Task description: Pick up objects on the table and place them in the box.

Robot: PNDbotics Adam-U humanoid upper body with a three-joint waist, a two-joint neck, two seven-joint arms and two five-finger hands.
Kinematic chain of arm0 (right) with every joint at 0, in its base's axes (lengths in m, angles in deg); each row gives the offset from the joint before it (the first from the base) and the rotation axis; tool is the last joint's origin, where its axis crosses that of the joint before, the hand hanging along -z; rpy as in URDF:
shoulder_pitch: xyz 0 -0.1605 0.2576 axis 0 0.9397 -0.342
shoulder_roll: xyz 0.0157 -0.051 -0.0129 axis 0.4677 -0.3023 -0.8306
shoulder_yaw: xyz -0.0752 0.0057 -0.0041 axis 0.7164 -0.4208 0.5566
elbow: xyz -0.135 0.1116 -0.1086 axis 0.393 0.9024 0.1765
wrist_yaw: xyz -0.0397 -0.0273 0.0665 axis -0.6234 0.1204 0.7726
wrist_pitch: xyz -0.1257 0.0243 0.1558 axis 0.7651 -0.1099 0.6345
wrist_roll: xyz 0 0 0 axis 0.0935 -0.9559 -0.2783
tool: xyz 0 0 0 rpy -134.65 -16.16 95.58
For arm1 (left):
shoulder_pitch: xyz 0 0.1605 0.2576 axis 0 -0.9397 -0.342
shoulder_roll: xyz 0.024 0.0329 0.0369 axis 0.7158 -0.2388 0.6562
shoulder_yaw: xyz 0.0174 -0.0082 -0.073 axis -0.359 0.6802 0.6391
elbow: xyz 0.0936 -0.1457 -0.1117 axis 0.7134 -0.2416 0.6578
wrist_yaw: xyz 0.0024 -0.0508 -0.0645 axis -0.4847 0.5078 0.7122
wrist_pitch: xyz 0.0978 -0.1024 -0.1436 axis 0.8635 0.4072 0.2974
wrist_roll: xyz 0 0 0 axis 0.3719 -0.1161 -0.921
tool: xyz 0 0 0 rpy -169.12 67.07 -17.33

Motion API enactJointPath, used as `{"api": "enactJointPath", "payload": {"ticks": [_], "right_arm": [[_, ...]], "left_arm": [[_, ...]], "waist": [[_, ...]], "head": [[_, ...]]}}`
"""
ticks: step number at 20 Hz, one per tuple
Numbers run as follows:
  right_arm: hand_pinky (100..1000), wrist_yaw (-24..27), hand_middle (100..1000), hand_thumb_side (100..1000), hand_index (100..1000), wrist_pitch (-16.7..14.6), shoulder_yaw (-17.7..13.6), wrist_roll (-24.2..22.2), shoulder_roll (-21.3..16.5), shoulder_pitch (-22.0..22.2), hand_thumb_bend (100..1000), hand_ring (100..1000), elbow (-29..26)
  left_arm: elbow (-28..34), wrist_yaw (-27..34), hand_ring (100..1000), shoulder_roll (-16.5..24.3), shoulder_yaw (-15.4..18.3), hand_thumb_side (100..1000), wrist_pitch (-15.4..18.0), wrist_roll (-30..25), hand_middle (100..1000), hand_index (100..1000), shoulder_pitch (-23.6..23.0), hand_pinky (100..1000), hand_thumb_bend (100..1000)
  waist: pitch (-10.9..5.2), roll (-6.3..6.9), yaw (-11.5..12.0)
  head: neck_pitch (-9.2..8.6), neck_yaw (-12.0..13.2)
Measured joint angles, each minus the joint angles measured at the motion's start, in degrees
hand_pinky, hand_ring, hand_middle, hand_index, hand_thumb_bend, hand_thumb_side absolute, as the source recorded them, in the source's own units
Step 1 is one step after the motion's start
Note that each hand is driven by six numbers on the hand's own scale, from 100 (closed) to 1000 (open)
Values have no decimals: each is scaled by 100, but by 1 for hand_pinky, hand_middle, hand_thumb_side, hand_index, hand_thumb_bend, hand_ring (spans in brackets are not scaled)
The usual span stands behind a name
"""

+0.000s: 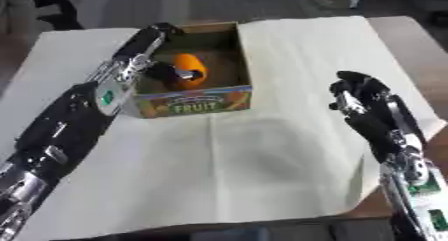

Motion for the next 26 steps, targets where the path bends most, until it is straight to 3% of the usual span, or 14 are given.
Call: {"api": "enactJointPath", "payload": {"ticks": [6, 13, 20, 26], "right_arm": [[640, 0, 632, 371, 786, -4, -31, 11, 3, 1, 100, 777, 1], [640, 0, 632, 366, 786, -24, -91, 78, 4, 11, 100, 776, 1], [640, 0, 632, 363, 786, -38, -157, 143, 4, 34, 100, 776, 0], [640, 0, 632, 363, 785, -39, -181, 178, 3, 35, 100, 776, -2]], "left_arm": [[1087, 1072, 722, 291, -135, 418, -171, 118, 718, 801, -274, 742, 619], [3114, 2754, 671, 938, -115, 359, -656, 5, 647, 744, -1056, 706, 505], [4881, 4112, 644, 1445, 350, 346, -1051, -110, 622, 729, -2314, 683, 417], [5505, 4547, 630, 1458, 757, 337, -1095, 103, 606, 723, -3005, 668, 378]], "waist": [[-7, -11, 152], [-26, -70, 411], [-28, -101, 651], [-24, -124, 745]], "head": [[0, -68], [0, -196], [0, -288], [0, -298]]}}
